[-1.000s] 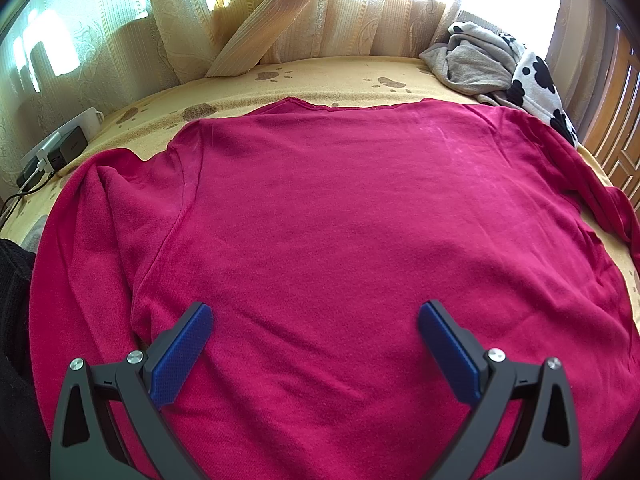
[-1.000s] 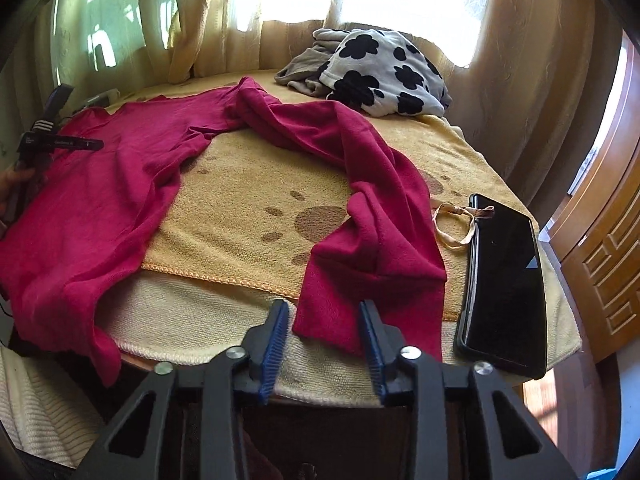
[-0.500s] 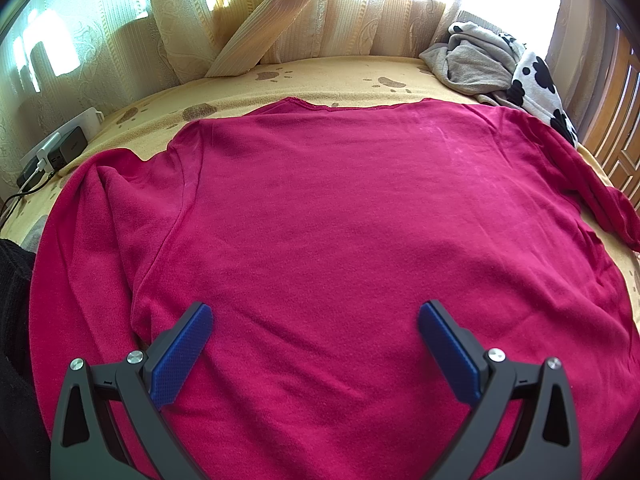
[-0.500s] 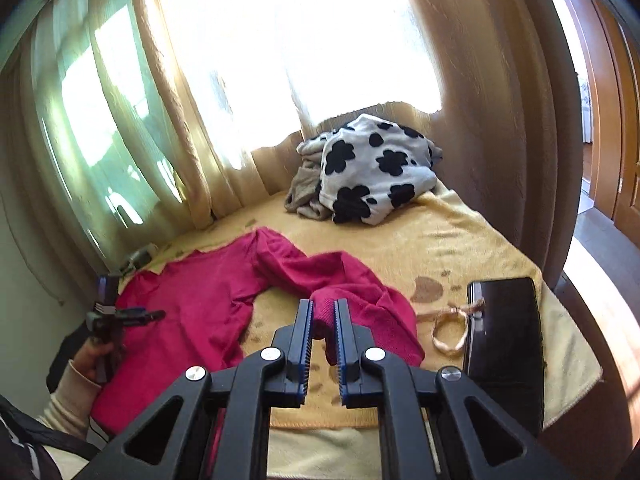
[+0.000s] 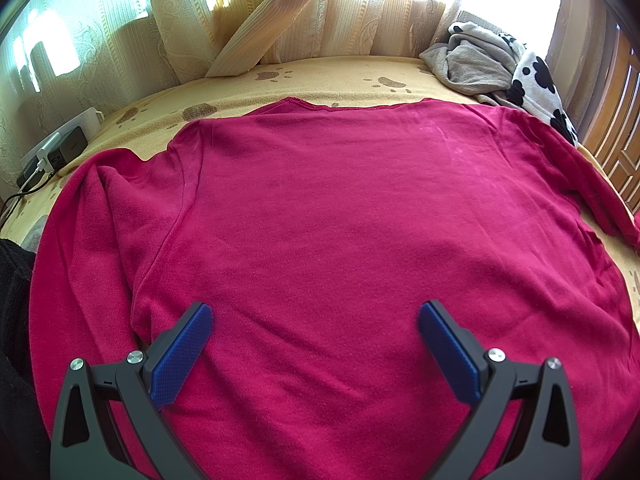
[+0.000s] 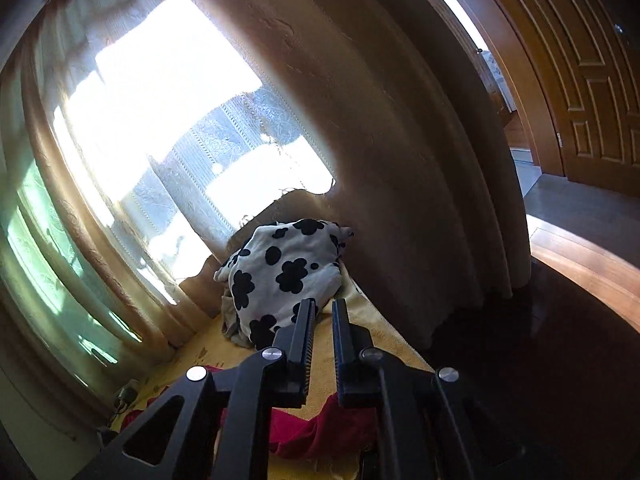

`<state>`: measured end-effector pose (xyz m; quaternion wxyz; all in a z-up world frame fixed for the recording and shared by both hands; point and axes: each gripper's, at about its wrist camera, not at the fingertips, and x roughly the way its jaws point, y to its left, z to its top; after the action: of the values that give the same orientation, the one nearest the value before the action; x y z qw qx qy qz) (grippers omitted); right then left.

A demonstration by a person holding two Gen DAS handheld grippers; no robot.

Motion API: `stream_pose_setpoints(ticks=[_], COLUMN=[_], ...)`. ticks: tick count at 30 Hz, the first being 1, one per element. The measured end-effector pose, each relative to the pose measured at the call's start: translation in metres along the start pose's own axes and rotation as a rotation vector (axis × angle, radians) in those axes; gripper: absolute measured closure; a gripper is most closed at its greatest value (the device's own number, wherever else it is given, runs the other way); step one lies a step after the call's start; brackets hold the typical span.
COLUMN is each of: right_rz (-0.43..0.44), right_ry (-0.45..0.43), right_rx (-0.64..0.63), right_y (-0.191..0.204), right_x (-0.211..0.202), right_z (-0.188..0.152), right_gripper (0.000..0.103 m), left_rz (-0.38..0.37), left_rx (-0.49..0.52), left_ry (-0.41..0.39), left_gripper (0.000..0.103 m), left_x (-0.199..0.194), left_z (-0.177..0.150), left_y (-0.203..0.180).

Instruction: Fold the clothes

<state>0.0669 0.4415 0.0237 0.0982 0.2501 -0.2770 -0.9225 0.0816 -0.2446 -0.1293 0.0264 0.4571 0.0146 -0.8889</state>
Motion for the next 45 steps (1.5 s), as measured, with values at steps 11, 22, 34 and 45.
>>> stream_pose_setpoints(ticks=[11,22,34,45], right_rz=[-0.054,0.062,0.051,-0.004], right_ry=[0.229,0.226,0.323,0.249], right_rx=[0.073,0.175,0.191,0.049], right_y=[-0.046,-0.065,-0.07,-0.056], right_x=[0.053,0.044,0.076,0.072], right_z=[-0.034,-0.033,-0.04,-0.032], right_gripper=[0.09,0.016,0.016,0.016], left_rz=[0.0,0.0,0.0,0.0], left_rx=[0.0,0.001,0.001,0.001], left_ry=[0.0,0.0,0.0,0.0], left_gripper=[0.0,0.0,0.0,0.0], left_x=[0.0,0.0,0.0,0.0], left_z=[0.0,0.0,0.0,0.0], left_y=[0.0,0.0,0.0,0.0])
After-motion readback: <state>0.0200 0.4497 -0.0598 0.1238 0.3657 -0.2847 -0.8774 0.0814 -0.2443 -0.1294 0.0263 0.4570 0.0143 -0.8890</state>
